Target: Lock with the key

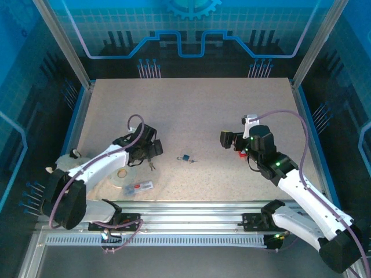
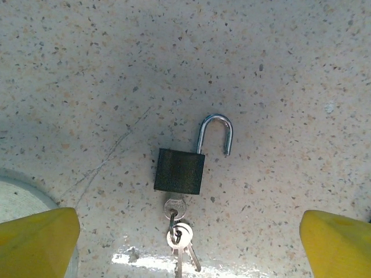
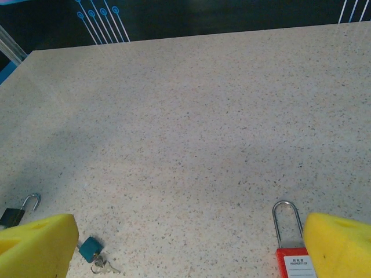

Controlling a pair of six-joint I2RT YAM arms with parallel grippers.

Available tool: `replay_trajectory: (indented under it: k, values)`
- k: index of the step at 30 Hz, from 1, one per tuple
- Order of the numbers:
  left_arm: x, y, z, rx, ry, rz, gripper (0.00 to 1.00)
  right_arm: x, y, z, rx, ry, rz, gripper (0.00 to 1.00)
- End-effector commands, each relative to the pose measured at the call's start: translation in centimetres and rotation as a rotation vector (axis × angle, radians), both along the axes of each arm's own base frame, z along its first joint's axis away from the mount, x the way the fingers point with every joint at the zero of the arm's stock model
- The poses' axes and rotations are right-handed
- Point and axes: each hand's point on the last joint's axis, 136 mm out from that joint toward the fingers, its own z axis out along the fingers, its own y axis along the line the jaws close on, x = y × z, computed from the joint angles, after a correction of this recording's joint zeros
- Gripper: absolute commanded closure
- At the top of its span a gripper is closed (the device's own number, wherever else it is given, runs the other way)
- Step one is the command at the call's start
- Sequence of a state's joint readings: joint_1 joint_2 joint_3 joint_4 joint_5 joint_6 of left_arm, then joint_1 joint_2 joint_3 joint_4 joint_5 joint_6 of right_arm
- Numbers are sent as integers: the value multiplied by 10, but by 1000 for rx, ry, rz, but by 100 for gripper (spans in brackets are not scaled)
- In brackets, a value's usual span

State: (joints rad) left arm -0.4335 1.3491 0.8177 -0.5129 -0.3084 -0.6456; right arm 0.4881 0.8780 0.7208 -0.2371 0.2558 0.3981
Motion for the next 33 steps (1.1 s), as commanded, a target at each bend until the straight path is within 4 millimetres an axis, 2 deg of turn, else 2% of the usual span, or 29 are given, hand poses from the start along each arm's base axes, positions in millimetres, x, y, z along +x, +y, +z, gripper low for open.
replay_trajectory:
  k: [1, 20, 33]
  values:
    - [5, 3, -1, 56, 23, 3, 2, -5, 0, -2, -17, -17, 3, 0]
    - [1, 5, -45, 112, 136, -16, 13, -7, 9, -5, -11, -12, 38, 0]
    - [9, 6, -57, 157, 163, -21, 25, -9, 12, -4, -3, -17, 49, 0]
